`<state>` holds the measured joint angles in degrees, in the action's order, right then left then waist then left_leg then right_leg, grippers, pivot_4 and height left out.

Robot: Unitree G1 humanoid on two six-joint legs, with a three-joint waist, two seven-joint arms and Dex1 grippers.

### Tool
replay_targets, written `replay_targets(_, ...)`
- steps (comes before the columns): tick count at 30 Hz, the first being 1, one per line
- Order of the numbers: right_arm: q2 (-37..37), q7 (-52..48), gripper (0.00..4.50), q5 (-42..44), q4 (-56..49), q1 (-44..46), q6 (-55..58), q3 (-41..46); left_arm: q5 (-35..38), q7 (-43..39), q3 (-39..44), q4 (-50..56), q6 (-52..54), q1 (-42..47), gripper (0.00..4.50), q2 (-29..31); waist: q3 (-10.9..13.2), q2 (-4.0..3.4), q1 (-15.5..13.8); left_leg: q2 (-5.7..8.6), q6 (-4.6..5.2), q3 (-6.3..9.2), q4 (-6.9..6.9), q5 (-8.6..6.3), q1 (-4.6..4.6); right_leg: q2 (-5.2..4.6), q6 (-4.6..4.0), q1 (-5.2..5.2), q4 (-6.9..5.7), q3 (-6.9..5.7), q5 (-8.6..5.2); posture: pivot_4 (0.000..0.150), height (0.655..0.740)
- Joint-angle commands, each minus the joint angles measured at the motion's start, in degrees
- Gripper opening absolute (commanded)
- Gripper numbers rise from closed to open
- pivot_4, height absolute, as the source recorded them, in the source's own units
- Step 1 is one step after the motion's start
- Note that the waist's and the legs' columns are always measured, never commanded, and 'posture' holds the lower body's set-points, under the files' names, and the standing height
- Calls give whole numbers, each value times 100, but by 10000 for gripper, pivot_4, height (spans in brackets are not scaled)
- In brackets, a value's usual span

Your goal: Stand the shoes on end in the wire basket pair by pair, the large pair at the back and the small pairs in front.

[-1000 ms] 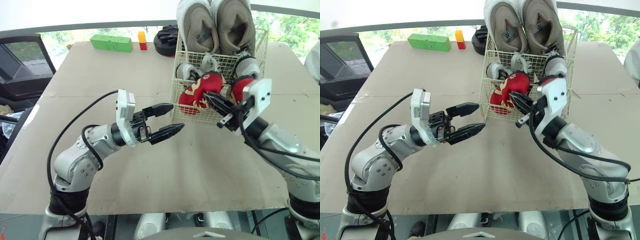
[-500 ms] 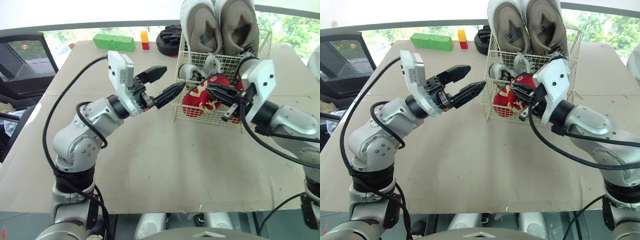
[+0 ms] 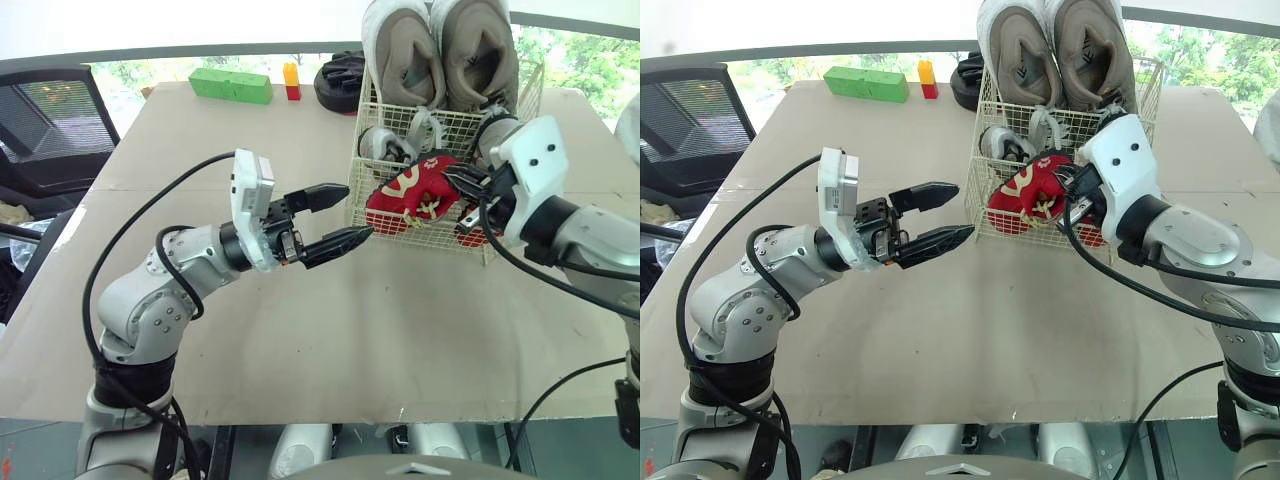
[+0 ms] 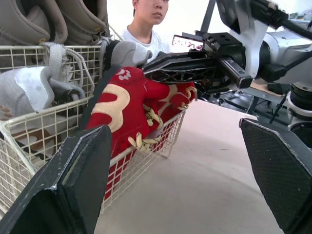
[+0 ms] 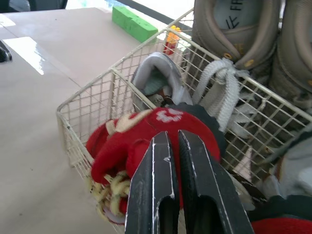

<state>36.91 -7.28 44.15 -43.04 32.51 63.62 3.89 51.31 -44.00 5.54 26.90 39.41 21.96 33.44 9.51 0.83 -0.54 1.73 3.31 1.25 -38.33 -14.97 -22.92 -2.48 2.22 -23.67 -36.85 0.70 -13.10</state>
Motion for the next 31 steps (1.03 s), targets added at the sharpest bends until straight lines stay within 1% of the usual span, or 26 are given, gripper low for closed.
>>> replay_targets(1, -617, -171, 206, 181, 311, 141, -94, -373, 40, -126, 18, 178, -129, -155, 45000, -16, 0, -1, 34, 0, 0, -1, 0, 0, 2, 0, 0, 1, -1, 1, 0, 1500, 7400)
replay_targets(5, -822, -512, 206, 149, 227, 228, -574, -250, 15, -190, 112, 183, -176, -391, 45000, 64, 0, -1, 59, 1, 2, 4, 0, -1, 3, -1, 0, 2, -1, -4, 0, 1500, 7400)
replay_targets(7, -861, -717, 206, 454, 50, 136, -750, 17, -55, -225, 133, 196, -248, -512, 45000, 107, 1, -3, 67, 2, 2, 2, 1, -1, 2, -3, 1, 1, -1, -2, 0, 1500, 7400)
replay_targets(9, -936, -885, 206, 906, -54, -70, -952, 412, -71, -267, 107, 211, -226, -629, 45000, 171, 1, -3, 60, 1, 2, 6, 2, -2, 2, -3, 0, 1, -1, -6, 0, 1500, 7400)
replay_targets(10, -776, -1149, 206, 951, -215, -292, -1098, 528, -99, -322, 88, 235, -250, -698, 45000, 211, 4, -7, 59, 1, 2, 10, 4, -2, 1, -3, 0, 1, -1, -10, 0, 1500, 7400)
replay_targets(11, -557, -1421, 206, 1047, -427, -713, -1180, 736, -61, -338, 116, 240, -214, -786, 45000, 249, 5, -9, 30, 1, 2, 10, 6, -2, 0, -4, 1, 0, -1, -10, 0, 1500, 7400)
replay_targets(12, -400, -1587, 5598, 1202, -582, -1095, -1228, 943, -41, -376, 150, 245, -206, -861, 45000, 288, 5, -9, 10, 2, 3, 13, 7, -2, -6, -7, 1, -1, 3, -16, 0, 1500, 7400)
replay_targets(13, -242, -1740, 8473, 1350, -718, -1502, -1275, 1168, -74, -412, 187, 250, -242, -940, 45000, 334, 5, -9, -18, 1, 3, 14, 8, -3, -6, -7, 1, 0, 7, -18, 0, 1500, 7400)
replay_targets(14, -144, -1815, 14069, 1469, -784, -1765, -1326, 1318, -97, -435, 212, 253, -271, -989, 45000, 365, 6, -10, -25, 1, 4, 13, 10, -4, -9, -10, 1, -2, 10, -17, 0, 1500, 7400)
replay_targets(15, 9, -1968, 18221, 1455, -885, -2065, -1409, 1448, -132, -461, 247, 247, -303, -1055, 45000, 405, 6, -11, -26, 2, 6, 15, 10, -4, -10, -10, 1, -1, 11, -19, 0, 1500, 7400)
replay_targets(16, 179, -2193, 23310, 1387, -1004, -2620, -1484, 1796, -124, -526, 337, 233, -304, -1194, 45000, 489, 8, -14, -26, 2, 6, 13, 10, -5, -10, -11, 1, -1, 11, -18, 0, 1500, 7400)
replay_targets(17, 267, -2363, 26496, 1317, -1092, -3140, -1553, 2171, -166, -590, 415, 217, -329, -1334, 45000, 576, 8, -16, -30, 2, 7, 12, 10, -5, -10, -12, 1, -2, 11, -16, 0, 1500, 7400)
replay_targets(18, 341, -2569, 31674, 1212, -1147, -3675, -1677, 2556, -216, -657, 478, 194, -347, -1475, 45000, 666, 8, -15, -33, 2, 8, 12, 10, -6, -9, -14, 0, 0, 11, -16, -1, 1500, 7400)
replay_targets(21, 339, -3385, 44617, 770, -1106, -5217, -2226, 3585, -347, -958, 668, 78, -468, -1985, 45000, 927, 7, -22, -35, -1, 9, 14, 12, -6, -4, -14, -6, 3, 10, -19, -5, 1500, 7400)
replay_targets(22, 284, -3673, 44617, 673, -1015, -5678, -2391, 3875, -389, -1071, 728, 59, -495, -2165, 45000, 1014, 6, -24, -34, -2, 9, 12, 12, -6, -5, -14, -8, 2, 10, -17, -7, 1500, 7400)
replay_targets(23, 146, -3993, 44617, 342, -828, -6115, -2816, 4127, -467, -1173, 770, 40, -540, -2364, 45000, 1098, 5, -25, -29, -2, 9, 10, 12, -6, -2, -14, -11, 4, 10, -16, -9, 1500, 7400)
replay_targets(25, -14, -4465, 44617, -92, -502, -6752, -3387, 4367, -595, -1303, 781, 21, -614, -2626, 45000, 1207, 4, -27, -18, -6, 9, 7, 12, -7, 6, -15, -22, 9, 11, -16, -17, 1500, 7400)
replay_targets(28, -115, -4870, 44617, -376, -169, -7253, -3799, 4356, -712, -1408, 713, -4, -687, -2753, 45000, 1255, 4, -28, -20, -11, 7, -4, 12, -9, 10, -29, -23, 8, 11, -20, -20, 1500, 7400)
replay_targets(30, -169, -4908, 44617, -522, -16, -7314, -4026, 4234, -645, -1472, 683, -40, -700, -2650, 45000, 1185, 4, -30, -21, -21, -11, -16, 12, -19, 9, -31, -23, 7, 11, -20, -20, 1500, 7400)
replay_targets(31, -178, -4934, 44617, -568, 33, -7330, -4103, 4182, -746, -1415, 636, -31, -723, -2587, 45000, 1189, 4, -30, -21, -25, -12, -23, 12, -20, 9, -32, -23, 6, 11, -20, -20, 1500, 7400)
